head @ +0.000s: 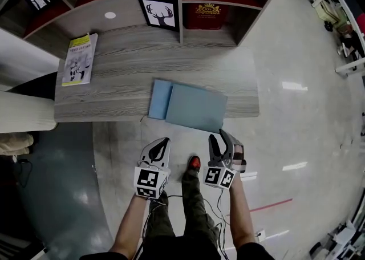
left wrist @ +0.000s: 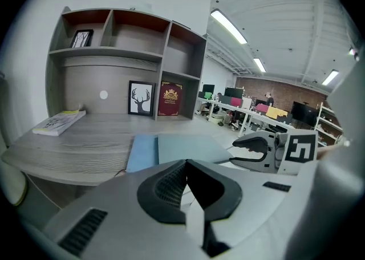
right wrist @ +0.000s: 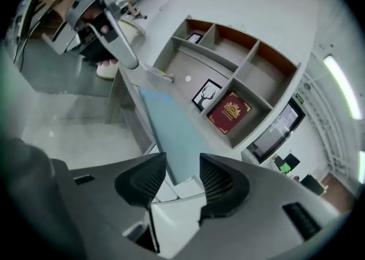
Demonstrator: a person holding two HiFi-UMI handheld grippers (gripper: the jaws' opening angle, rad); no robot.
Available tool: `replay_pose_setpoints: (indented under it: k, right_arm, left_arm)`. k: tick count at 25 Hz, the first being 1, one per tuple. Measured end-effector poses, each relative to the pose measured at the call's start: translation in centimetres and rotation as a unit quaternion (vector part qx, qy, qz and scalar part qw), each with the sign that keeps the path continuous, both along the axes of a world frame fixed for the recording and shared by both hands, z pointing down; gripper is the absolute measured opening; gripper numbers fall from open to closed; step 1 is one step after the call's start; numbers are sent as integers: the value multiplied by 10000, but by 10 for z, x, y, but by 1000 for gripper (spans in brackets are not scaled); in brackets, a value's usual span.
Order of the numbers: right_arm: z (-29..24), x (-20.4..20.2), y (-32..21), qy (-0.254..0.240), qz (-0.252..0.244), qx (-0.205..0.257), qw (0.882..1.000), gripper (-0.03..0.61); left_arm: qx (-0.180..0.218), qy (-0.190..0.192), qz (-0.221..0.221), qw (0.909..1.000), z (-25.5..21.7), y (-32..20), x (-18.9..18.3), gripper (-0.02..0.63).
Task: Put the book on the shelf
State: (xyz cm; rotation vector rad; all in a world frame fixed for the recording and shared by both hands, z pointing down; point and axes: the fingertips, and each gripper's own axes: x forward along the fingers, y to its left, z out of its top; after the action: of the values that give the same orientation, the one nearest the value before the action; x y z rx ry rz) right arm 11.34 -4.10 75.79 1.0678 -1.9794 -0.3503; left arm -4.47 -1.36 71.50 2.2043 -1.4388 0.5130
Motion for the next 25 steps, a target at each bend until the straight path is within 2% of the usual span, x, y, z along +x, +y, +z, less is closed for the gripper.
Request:
replay_pose_setpoints:
  k: [4, 9, 25]
  right_arm:
    - [16, -6, -2, 403, -211, 62, 9989, 221]
    - [27, -6, -13, 681, -138, 201, 9974, 242]
    - [47, -8, -39, 887, -220, 284, 9954, 242]
  left_arm:
    - [-53, -94, -7, 9999, 6, 5, -2, 8]
    - [-119, -111, -50, 9999, 16, 9, -8, 6]
    - [-358, -83, -181, 9992, 41, 14, -11, 8]
